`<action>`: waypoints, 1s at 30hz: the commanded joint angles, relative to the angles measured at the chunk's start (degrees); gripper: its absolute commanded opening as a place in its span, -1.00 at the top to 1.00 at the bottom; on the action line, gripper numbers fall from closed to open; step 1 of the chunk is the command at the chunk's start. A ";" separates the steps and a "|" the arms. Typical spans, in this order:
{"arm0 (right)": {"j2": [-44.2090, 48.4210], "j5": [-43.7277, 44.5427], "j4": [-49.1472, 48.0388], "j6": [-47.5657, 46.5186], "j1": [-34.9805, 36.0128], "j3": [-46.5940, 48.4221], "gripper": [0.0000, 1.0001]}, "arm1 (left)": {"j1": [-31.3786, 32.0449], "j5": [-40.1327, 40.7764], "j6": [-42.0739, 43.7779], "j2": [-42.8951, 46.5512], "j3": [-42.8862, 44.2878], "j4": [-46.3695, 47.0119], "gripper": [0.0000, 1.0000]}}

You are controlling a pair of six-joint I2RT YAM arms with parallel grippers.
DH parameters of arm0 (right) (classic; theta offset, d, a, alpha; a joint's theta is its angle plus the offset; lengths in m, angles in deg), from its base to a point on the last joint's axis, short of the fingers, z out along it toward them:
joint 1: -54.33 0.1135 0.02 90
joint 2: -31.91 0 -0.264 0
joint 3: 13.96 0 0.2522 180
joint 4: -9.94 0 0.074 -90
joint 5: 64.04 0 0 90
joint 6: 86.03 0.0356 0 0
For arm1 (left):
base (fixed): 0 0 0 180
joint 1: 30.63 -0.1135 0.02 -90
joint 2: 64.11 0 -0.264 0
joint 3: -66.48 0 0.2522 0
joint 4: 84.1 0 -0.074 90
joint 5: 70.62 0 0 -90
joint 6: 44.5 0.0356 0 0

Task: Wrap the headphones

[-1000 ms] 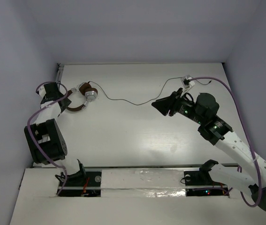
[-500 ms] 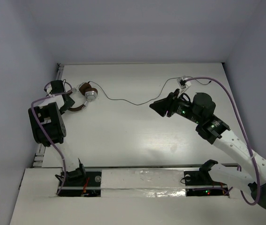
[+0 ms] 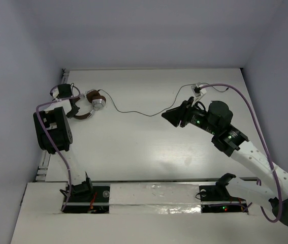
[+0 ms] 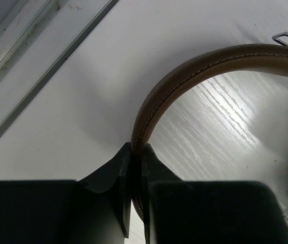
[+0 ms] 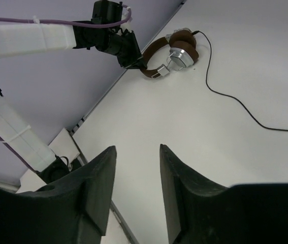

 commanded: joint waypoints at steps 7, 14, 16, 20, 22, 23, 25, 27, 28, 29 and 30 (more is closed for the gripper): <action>-0.45 1.66 -4.28 -0.69 0.49 -0.71 1.00 | 2.42 -5.27 6.92 2.12 5.05 -1.78 1.00; -6.78 -4.85 -6.13 -4.03 0.49 1.83 1.00 | 11.91 -11.16 10.18 10.56 14.29 -6.44 1.00; -7.84 -3.54 -5.87 -6.49 0.49 2.89 1.00 | 13.84 -16.93 9.66 13.55 14.82 -6.35 1.00; -8.72 1.12 -4.64 -10.97 0.49 5.00 1.00 | 16.21 -25.04 8.78 18.21 14.91 -5.48 1.00; -9.07 3.85 -3.94 -13.87 0.49 5.70 0.93 | 16.83 -28.98 8.69 21.19 15.35 -5.21 1.00; -9.68 3.76 -3.76 -14.75 -0.03 5.88 0.82 | 16.84 -30.32 8.60 22.16 15.61 -5.21 1.00; -10.04 3.85 -4.02 -17.12 -0.73 5.97 0.32 | 16.84 -33.66 8.34 25.15 16.57 -5.30 1.00; -10.82 2.98 -3.15 -19.84 -1.26 6.67 -0.28 | 16.84 -35.51 8.07 27.34 17.97 -6.00 1.00; -11.26 2.54 -2.19 -20.81 -1.27 7.02 -0.38 | 16.84 -37.95 8.07 27.88 18.51 -6.26 1.00; -12.40 2.44 -1.48 -21.61 -1.27 7.89 -0.47 | 17.36 -39.11 8.07 28.14 19.21 -6.79 1.00; -13.19 0.96 -0.17 -23.53 -1.27 8.42 -0.59 | 17.37 -40.16 7.98 28.67 20.35 -7.66 1.00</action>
